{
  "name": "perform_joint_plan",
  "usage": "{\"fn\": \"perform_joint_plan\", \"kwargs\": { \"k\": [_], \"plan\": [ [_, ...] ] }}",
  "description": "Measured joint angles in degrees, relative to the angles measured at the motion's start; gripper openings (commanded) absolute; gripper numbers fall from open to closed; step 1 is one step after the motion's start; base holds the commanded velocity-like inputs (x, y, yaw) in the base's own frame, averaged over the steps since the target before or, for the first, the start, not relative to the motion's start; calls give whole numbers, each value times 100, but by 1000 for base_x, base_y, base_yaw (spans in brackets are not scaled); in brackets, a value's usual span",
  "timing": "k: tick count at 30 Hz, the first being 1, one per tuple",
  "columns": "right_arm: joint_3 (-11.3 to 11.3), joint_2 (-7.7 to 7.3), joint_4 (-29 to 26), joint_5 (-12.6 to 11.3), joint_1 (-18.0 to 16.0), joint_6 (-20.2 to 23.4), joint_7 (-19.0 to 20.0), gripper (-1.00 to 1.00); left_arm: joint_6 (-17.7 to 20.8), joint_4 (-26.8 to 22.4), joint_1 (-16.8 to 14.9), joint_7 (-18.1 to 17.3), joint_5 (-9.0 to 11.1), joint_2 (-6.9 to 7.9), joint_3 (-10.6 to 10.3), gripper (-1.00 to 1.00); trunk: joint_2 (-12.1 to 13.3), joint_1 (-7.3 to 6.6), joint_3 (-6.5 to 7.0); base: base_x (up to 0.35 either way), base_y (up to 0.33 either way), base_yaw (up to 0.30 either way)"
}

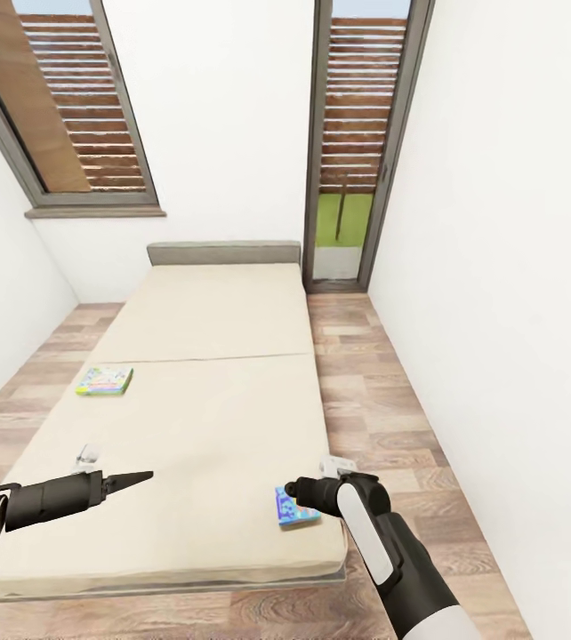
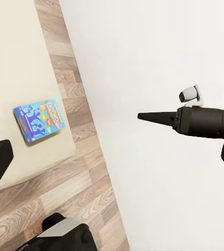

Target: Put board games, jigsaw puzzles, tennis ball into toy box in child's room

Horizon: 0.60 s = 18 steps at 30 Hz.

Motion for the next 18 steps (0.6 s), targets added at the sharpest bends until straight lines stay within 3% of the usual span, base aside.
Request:
{"fn": "perform_joint_plan", "kwargs": {
  "k": [13, 18],
  "plan": [
    [2, 0, 4, -3, 0, 0, -1, 100, 0, 1, 2, -2, 4, 0, 0, 100, 0, 0, -121, 2, 20, 0],
    [2, 0, 2, 0, 0, 0, -1, 100, 1, 1, -1, -2, 3, 0, -3, 100, -1, -2, -168, 112, 3, 0]
  ]
}}
